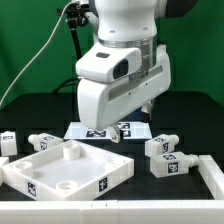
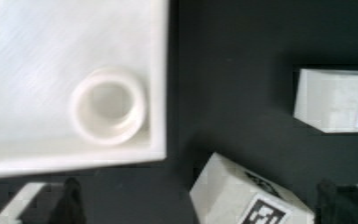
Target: Assemble one leg
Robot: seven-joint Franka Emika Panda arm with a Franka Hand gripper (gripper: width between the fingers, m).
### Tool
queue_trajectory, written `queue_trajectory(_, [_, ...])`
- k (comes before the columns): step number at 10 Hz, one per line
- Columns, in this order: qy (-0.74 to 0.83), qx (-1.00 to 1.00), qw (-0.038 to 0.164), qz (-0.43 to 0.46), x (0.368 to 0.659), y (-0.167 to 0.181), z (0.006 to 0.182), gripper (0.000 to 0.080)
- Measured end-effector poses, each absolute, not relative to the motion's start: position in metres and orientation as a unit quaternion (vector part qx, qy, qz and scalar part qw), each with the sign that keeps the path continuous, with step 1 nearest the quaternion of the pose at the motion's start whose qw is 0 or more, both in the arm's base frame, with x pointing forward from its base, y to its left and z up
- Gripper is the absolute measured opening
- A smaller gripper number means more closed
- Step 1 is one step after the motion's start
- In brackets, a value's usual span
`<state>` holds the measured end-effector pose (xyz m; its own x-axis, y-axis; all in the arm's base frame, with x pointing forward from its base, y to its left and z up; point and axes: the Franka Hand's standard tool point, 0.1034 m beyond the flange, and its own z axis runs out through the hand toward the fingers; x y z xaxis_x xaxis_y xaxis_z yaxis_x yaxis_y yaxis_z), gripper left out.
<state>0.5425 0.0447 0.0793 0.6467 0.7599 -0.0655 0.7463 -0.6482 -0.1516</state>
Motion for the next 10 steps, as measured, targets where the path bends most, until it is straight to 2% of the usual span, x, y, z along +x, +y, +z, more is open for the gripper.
queue_trajectory(4, [-0.395, -0.915, 0.056, 0.062, 0.539, 0.047, 0.075, 0.065])
queue_trajectory(7, [-0.226, -0.97, 0.053, 0.065, 0.533, 0.04, 0.073, 0.065])
queue_trajectory(10, [-0.004, -0.996, 0.034, 0.077, 0.513, 0.049, 0.066, 0.065])
